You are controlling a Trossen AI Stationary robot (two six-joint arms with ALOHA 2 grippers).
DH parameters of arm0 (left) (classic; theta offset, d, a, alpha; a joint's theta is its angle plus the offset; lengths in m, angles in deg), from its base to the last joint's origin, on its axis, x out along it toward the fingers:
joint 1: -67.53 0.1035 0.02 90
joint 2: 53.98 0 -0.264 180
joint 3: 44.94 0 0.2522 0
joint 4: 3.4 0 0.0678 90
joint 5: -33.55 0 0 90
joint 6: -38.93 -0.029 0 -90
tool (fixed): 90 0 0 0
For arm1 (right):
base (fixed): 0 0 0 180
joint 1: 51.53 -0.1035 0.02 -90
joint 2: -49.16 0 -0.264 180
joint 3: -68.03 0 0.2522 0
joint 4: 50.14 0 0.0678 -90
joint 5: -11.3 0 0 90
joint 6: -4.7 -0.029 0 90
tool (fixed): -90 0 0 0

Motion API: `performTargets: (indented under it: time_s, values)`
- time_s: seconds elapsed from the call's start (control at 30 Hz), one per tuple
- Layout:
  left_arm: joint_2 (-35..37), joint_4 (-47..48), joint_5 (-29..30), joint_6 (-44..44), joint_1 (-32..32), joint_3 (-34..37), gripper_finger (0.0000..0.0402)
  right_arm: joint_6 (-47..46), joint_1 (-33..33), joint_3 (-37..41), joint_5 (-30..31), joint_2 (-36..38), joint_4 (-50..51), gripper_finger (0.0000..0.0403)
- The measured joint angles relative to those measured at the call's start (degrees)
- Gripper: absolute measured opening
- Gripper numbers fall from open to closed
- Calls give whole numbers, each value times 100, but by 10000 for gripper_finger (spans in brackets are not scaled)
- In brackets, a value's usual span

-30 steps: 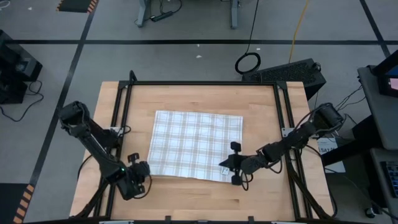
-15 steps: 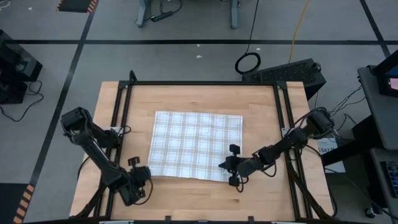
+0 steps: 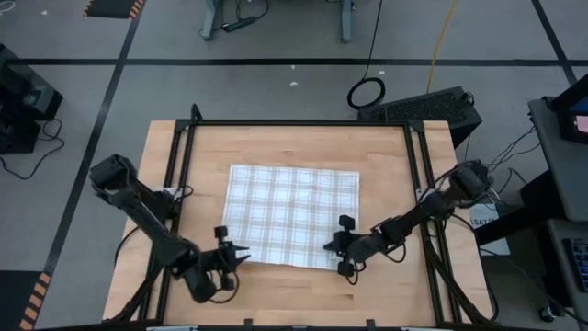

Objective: Roll towel
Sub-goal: Roll the white kitchen towel

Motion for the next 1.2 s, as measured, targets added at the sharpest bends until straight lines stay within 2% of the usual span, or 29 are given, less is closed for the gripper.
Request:
performTargets:
  time_s: [0.13, 0.27, 0.33, 0.43, 0.53, 0.67, 0.83, 0.9, 1.1, 1.2]
  values:
    - [-225, -1133, -53, -273, 454, 485, 102, 572, -2, -15, 724, 577, -355, 2]
    - [-484, -1813, -551, -143, 751, 906, 102, 1575, 64, -13, 1627, 746, -974, 2]
    - [-643, -2075, -782, -98, 850, 1070, 102, 2056, 209, -17, 1802, 710, -1301, 2]
    - [-752, -2300, -930, -105, 903, 1199, 102, 2314, 578, -15, 1712, 559, -1555, 2]
    - [-687, -2389, -918, -358, 1011, 1162, 102, 2117, 990, -19, 1311, 326, -1576, 2]
    - [-505, -2928, -925, -1280, 1230, 1067, 102, 1533, 1419, -15, 929, -205, -1639, 2]
    - [-411, -4025, -932, -2526, 1828, 1059, 102, 1112, 1679, -13, 895, -984, -1981, 2]
    - [-406, -4292, -1146, -2875, 2178, 1062, 102, 1196, 1808, -13, 889, -1198, -2296, 2]
    - [-411, -4895, -2658, -3141, 3290, 1182, 102, 1485, 2319, -19, 894, -1424, -3118, 2]
    - [-476, -4781, -2787, -3104, 3640, 1238, 102, 1389, 2496, -20, 649, -1424, -3013, 2]
